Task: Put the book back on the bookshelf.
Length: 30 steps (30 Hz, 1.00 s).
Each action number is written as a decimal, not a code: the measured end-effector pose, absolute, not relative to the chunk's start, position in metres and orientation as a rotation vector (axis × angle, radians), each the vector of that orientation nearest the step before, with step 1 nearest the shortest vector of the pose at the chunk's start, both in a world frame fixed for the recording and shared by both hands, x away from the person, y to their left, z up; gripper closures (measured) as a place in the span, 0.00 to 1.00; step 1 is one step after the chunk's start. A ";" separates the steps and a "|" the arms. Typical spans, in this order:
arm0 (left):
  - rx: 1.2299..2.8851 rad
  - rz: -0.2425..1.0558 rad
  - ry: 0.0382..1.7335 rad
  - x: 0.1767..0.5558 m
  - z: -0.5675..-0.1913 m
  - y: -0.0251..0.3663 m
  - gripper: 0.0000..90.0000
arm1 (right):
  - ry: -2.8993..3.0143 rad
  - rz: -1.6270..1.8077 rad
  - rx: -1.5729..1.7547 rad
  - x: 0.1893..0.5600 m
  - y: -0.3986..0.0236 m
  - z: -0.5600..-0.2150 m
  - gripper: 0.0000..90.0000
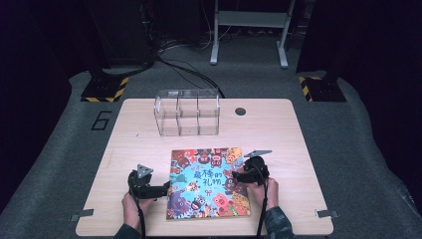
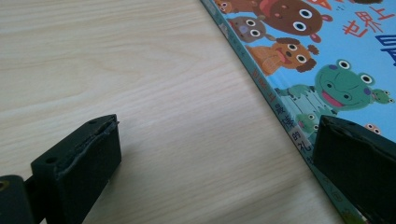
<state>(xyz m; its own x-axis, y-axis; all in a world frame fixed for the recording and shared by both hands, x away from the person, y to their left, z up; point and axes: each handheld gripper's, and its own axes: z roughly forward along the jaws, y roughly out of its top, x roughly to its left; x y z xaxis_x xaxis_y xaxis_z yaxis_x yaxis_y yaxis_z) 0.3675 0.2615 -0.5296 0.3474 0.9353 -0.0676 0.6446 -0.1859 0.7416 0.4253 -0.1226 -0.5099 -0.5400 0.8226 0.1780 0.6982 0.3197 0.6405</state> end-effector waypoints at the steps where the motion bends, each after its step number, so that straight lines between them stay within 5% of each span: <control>1: 1.925 0.533 1.376 0.369 -0.530 0.259 0.01 | 2.395 1.016 1.415 0.426 -0.124 -0.509 0.44; 15: 1.990 0.578 1.323 0.386 -0.531 0.243 0.04 | 2.394 0.959 1.468 0.428 -0.140 -0.506 0.44; 20: 1.987 0.572 1.332 0.386 -0.531 0.243 0.04 | 2.447 0.987 1.484 0.437 -0.146 -0.504 0.34; 30: 1.966 0.463 1.264 0.389 -0.530 0.242 0.00 | 2.466 0.935 1.502 0.460 -0.146 -0.502 0.40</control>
<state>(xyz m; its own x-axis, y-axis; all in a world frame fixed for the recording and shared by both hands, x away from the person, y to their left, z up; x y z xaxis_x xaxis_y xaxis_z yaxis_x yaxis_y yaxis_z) 0.3888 0.2419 -0.5301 0.4491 0.8892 -0.0879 0.6217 -0.2403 0.7455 0.4597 -0.1463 -0.5017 -0.5060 0.8346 0.2177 0.7692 0.3225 0.5517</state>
